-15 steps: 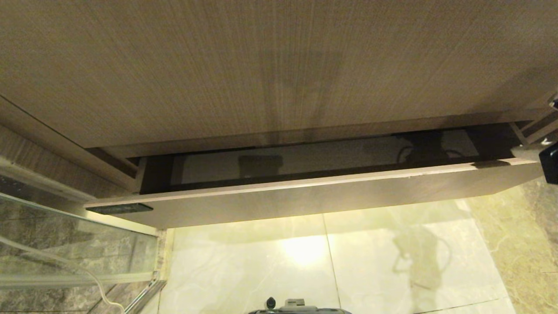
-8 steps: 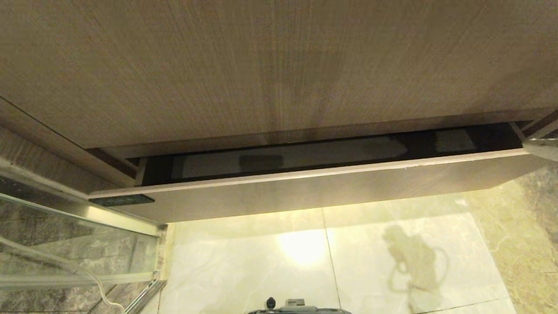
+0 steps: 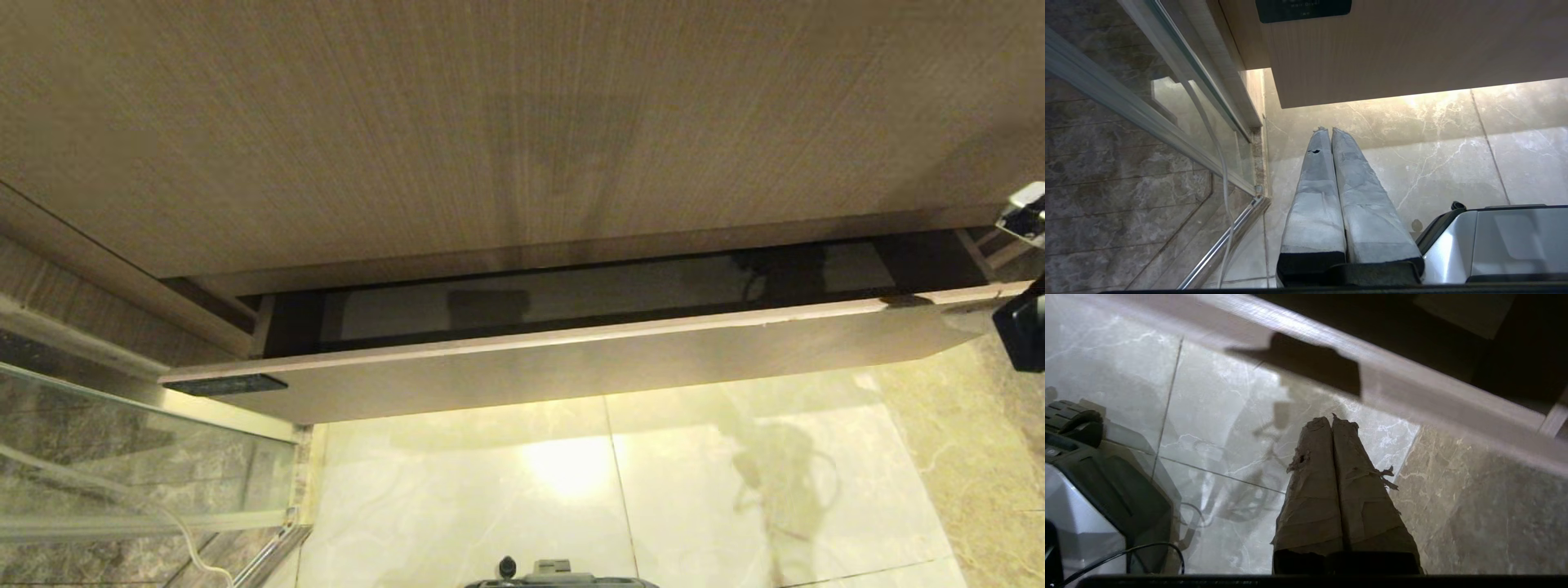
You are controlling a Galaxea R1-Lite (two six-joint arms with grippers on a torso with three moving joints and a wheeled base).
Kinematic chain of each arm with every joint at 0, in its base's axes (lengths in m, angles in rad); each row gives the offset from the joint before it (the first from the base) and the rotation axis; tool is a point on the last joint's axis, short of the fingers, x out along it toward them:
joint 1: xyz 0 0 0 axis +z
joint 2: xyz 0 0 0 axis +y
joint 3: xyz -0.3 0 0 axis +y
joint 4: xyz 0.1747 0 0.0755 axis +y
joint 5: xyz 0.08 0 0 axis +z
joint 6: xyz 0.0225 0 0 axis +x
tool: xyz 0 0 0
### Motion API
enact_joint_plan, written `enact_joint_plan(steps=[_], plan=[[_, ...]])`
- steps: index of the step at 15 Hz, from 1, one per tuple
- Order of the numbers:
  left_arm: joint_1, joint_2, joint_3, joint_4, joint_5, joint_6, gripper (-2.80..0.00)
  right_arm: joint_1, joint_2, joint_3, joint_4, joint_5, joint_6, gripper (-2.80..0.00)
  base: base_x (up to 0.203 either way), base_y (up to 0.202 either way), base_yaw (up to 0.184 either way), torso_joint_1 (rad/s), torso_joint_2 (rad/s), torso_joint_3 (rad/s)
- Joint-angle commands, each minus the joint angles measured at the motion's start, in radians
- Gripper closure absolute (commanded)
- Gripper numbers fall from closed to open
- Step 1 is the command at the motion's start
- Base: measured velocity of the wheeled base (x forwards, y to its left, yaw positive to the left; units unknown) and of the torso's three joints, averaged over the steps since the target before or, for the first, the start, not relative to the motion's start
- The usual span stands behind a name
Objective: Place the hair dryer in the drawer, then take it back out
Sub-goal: Close the drawer
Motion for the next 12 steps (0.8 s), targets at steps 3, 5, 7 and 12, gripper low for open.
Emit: enact_joint_plan(steps=[3, 5, 7, 12], plan=[[0.000, 0.000, 0.000, 0.000, 0.000, 0.000, 0.00, -0.023, 0.154, -0.082, 0.005, -0.002, -0.038, 0.00, 0.000, 0.000, 0.000, 0.000, 0.00, 0.000], [0.000, -0.002, 0.000, 0.000, 0.000, 0.000, 0.00, -0.036, 0.189, -0.111, 0.009, -0.001, -0.085, 0.00, 0.000, 0.000, 0.000, 0.000, 0.00, 0.000], [0.000, -0.002, 0.000, 0.002, 0.000, 0.000, 0.00, -0.038, 0.203, -0.137, -0.028, 0.010, -0.086, 0.00, 0.000, 0.000, 0.000, 0.000, 0.00, 0.000], [0.000, 0.000, -0.001, 0.002, 0.000, 0.000, 0.00, -0.030, 0.196, -0.127, -0.330, 0.023, 0.110, 0.00, 0.000, 0.000, 0.000, 0.000, 0.00, 0.000]])
